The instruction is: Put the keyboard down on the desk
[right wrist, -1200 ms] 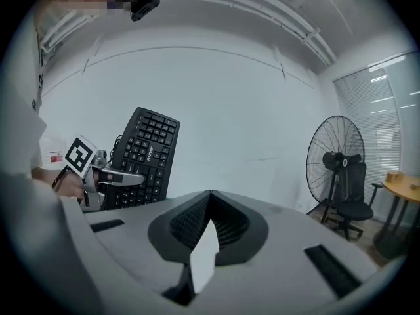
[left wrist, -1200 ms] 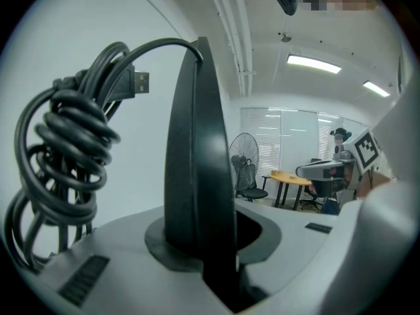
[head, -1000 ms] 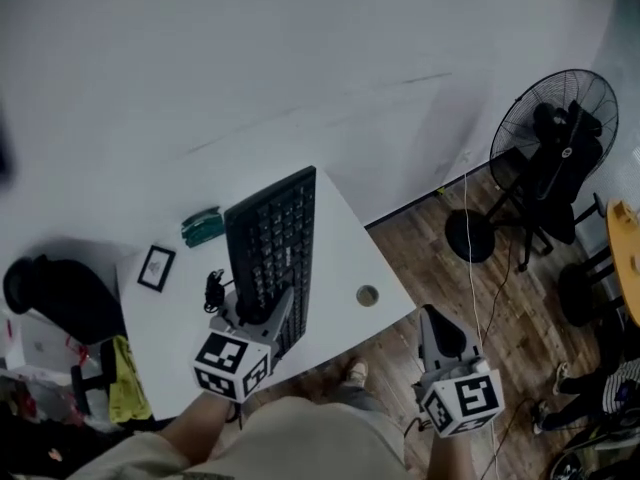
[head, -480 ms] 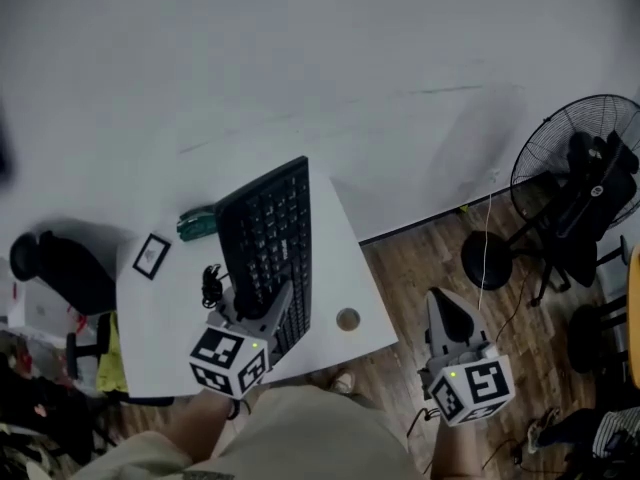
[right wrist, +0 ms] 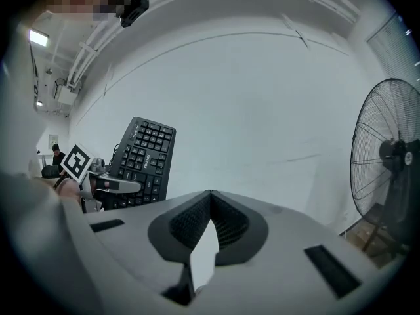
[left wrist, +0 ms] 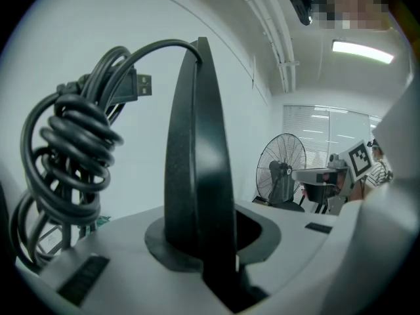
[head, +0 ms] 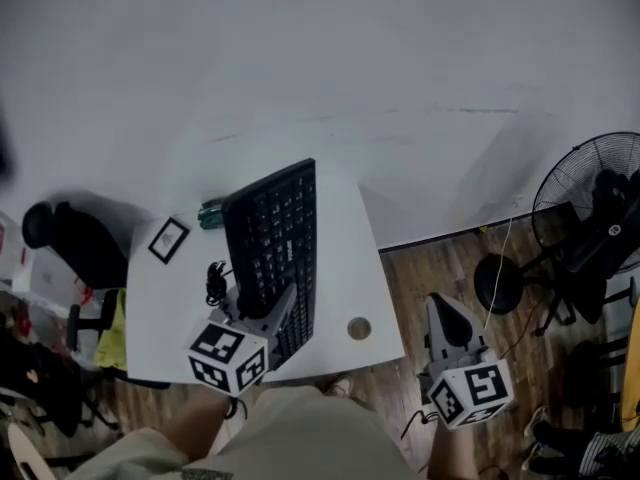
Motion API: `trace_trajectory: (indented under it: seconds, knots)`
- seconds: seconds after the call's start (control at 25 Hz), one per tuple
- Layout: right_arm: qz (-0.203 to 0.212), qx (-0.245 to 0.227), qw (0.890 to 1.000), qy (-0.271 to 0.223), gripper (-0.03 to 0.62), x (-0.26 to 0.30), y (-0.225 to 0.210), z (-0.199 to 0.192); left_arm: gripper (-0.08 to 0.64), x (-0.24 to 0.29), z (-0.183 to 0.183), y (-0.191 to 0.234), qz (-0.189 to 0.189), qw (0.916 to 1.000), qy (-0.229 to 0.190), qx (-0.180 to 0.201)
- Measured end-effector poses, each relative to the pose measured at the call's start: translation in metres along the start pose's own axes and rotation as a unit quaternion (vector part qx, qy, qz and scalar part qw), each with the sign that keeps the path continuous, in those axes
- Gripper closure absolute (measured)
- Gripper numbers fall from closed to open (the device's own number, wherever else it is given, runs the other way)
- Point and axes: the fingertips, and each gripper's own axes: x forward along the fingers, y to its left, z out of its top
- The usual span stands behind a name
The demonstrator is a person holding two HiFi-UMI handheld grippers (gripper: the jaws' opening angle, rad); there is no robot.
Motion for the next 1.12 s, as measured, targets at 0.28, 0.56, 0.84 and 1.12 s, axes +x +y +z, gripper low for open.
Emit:
trace_trajectory:
  seconds: [0.28, 0.56, 0.84, 1.12]
  knots:
    - [0.001, 0.009, 1.0, 0.02, 0.568, 0.015, 0.014, -0.006, 0.463, 0.002, -0.001, 0.019, -0.016, 0.9997, 0.018, 0.0]
    - [0.022, 0.028, 0.999, 0.016, 0.568, 0.035, 0.031, -0.003, 0.463, 0.012, -0.009, 0.037, -0.029, 0.9987, 0.041, -0.006]
    - [0.011, 0.023, 0.999, 0.039, 0.568, 0.046, 0.026, -0.02, 0.463, 0.046, -0.027, 0.046, -0.056, 0.9947, 0.076, -0.04]
    - [0.021, 0.007, 0.997, 0.078, 0.568, 0.063, 0.025, -0.054, 0.462, 0.086, -0.056, 0.053, -0.073, 0.9889, 0.117, -0.053]
